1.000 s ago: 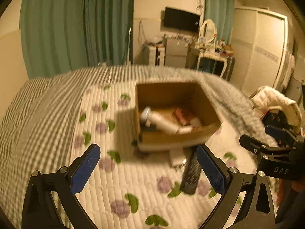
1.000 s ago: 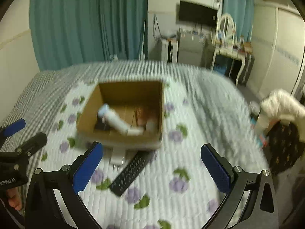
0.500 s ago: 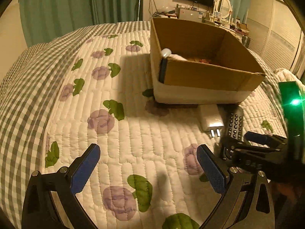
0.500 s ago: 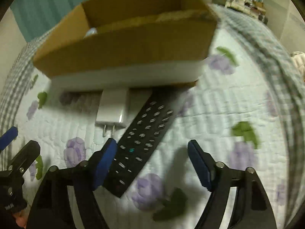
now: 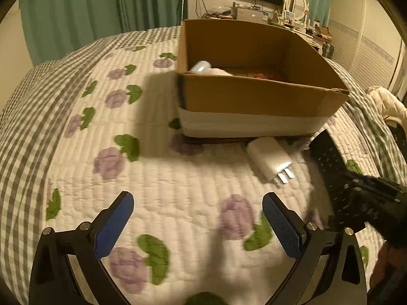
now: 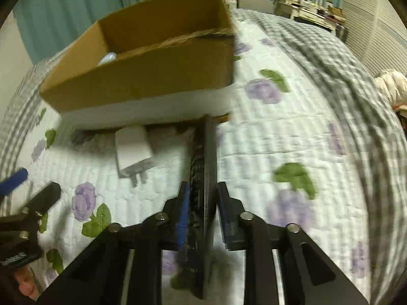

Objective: Organize rigid objects
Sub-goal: 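Grasp the black TV remote with the right gripper, then grasp the white plug charger with the left gripper while the right holds the remote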

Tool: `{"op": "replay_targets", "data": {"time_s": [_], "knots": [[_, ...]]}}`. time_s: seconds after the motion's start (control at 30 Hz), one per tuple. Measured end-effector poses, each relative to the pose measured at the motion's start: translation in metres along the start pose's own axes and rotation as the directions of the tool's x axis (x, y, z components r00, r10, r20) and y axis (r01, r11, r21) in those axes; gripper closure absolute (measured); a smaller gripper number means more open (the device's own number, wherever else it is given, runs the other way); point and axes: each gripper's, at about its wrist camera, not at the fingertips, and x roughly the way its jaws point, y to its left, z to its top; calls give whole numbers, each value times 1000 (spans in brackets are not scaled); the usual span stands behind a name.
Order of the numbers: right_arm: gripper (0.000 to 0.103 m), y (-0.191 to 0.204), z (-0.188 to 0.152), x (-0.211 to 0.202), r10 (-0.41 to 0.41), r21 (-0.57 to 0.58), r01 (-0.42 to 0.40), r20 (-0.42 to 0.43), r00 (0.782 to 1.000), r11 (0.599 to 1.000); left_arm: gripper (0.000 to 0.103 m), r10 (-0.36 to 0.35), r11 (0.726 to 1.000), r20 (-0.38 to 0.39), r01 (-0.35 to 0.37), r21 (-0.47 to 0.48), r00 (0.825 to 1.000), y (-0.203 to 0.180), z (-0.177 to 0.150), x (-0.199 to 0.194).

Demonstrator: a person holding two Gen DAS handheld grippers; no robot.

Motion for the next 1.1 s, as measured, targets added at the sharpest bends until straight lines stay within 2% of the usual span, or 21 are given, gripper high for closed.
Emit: {"op": "replay_targets", "data": {"time_s": [0.17,0.23,0.4,0.57,0.7,0.77,0.83,0.9,0.93,0.97,1.1], "knots": [[83,-21,14,-24,-62,-3,63,51,997,998,0,-8,1000,-15,9,25,1000,-30,4,3],[83,-26,26,-30,-56,21,55,69,996,998,0,0,1000,-20,0,27,1000,-39,6,7],[83,-39,30,-27,-62,51,57,89,994,997,0,-57,998,-20,57,19,998,-59,17,18],[83,-47,34,-14,-34,105,25,85,996,994,1,-56,997,-20,57,54,998,-81,28,38],[83,-49,39,-8,-25,105,15,93,995,994,4,-51,998,-44,53,44,998,-90,34,62],[83,-48,40,-5,-29,100,20,90,995,995,18,-47,998,-64,50,48,997,-93,34,73],[83,-49,40,0,-23,103,15,83,996,995,26,-35,998,-88,40,54,995,-96,31,84],[83,-49,39,4,-22,102,14,76,997,995,36,-27,998,-72,31,59,997,-97,29,82],[83,-49,38,5,-21,99,14,73,997,995,50,-31,998,-71,36,60,997,-97,29,80],[83,-49,37,6,-20,95,13,71,997,995,52,-51,997,-74,55,59,996,-97,29,77],[83,-52,36,2,-6,97,-2,79,997,995,55,-57,997,-87,61,44,995,-91,21,61]]}}
